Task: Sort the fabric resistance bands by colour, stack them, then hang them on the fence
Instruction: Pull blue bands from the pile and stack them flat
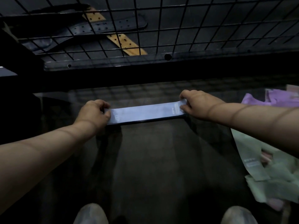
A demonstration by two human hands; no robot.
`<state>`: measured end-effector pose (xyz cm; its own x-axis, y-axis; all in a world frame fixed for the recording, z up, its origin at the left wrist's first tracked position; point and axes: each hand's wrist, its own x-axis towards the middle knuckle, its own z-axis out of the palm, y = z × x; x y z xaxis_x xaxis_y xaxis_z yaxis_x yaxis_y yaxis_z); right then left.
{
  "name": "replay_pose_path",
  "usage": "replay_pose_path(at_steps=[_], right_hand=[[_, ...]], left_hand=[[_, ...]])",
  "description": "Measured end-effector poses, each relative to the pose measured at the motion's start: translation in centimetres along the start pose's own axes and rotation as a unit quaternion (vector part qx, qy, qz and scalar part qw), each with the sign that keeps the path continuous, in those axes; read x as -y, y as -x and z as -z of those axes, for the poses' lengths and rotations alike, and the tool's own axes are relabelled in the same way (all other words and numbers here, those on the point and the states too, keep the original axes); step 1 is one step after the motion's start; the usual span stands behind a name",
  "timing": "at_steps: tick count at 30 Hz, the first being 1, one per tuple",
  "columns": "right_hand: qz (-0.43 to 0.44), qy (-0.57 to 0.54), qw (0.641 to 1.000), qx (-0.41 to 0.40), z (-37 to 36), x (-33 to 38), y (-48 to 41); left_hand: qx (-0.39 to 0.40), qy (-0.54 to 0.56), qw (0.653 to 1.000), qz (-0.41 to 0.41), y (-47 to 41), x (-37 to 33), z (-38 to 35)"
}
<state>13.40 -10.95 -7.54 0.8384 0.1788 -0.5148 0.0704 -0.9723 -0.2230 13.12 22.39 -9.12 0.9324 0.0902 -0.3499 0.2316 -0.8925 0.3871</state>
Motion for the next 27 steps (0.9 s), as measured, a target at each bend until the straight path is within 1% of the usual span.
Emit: replay_pose_path(at_steps=[2,4,7,10,14,17,20,22,24,25,26,27], right_hand=[[0.006,0.018,1.0,-0.002,-0.1,0.0,0.0],[0.029,0.056,0.998,-0.011,-0.1,-0.1,-0.1],[0.08,0.158,0.984,-0.016,0.0,-0.1,-0.3],[0.099,0.179,0.979,0.002,-0.4,-0.1,-0.8],[0.106,0.144,0.984,0.01,-1.0,-0.3,-1.1],[0.103,0.112,0.988,0.009,-1.3,-0.5,-1.1],[0.099,0.089,0.991,0.006,-1.6,-0.6,-1.1],[0.075,0.056,0.995,0.013,-1.9,-0.8,-1.0],[0.003,-0.042,0.999,0.005,-2.1,-0.7,-0.5],[-0.052,-0.109,0.993,-0.007,-2.2,-0.6,-0.3],[-0.112,-0.18,0.977,-0.027,-2.4,-0.6,-0.1],[-0.17,-0.243,0.954,-0.045,-2.5,-0.6,-0.1]], left_hand=[[0.003,-0.039,0.999,-0.014,0.2,0.1,0.0],[0.009,-0.119,0.991,-0.061,0.4,0.0,0.2],[0.057,-0.237,0.955,-0.167,0.3,0.0,0.4],[0.087,-0.302,0.927,-0.207,0.1,0.1,0.2],[0.103,-0.332,0.913,-0.212,-0.3,0.0,-0.3],[0.093,-0.301,0.924,-0.218,-0.5,0.0,-0.5],[0.091,-0.296,0.924,-0.225,-0.8,0.0,-0.5],[0.093,-0.296,0.924,-0.222,-0.7,0.1,-0.4],[0.093,-0.265,0.94,-0.195,-0.4,0.1,-0.5],[0.093,-0.23,0.957,-0.152,-0.1,-0.2,-0.5],[0.085,-0.169,0.978,-0.089,0.2,-0.3,-0.6],[0.066,-0.1,0.993,-0.015,0.3,-0.4,-0.7]])
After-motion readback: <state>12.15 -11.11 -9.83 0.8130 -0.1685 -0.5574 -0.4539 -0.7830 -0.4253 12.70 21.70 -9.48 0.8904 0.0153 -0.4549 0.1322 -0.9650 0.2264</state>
